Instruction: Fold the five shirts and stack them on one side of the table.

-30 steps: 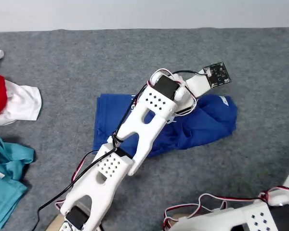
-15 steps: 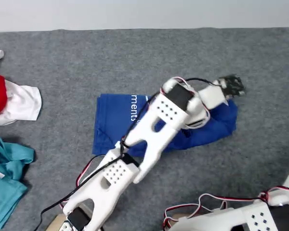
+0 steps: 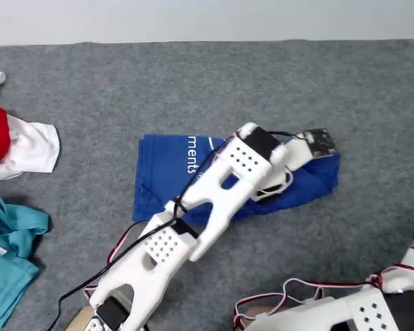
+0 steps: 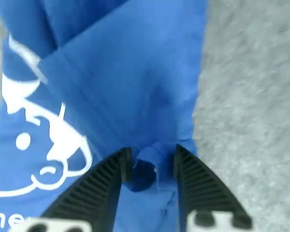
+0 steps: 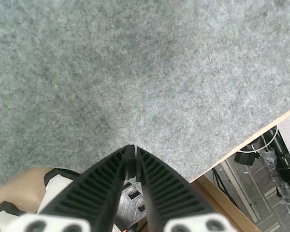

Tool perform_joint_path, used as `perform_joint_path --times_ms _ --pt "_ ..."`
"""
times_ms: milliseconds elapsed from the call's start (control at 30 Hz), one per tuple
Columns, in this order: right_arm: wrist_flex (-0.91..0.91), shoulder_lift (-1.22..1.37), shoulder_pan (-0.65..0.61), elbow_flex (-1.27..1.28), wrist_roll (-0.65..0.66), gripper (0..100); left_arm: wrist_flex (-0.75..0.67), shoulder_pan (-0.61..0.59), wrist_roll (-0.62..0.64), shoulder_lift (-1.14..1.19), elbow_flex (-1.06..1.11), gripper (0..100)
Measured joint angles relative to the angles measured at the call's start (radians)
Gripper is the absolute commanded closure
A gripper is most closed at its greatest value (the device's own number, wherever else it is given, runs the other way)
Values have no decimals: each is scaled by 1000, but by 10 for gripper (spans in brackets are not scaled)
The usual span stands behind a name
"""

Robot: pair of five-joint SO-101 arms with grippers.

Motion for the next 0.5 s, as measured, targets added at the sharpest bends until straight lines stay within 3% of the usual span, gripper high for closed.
perform_joint_path --times_ms 300,500 --pt "-38 0 -5 0 0 988 0 -21 0 0 9 849" --pt "-38 0 -72 0 0 988 0 -21 2 -58 9 849"
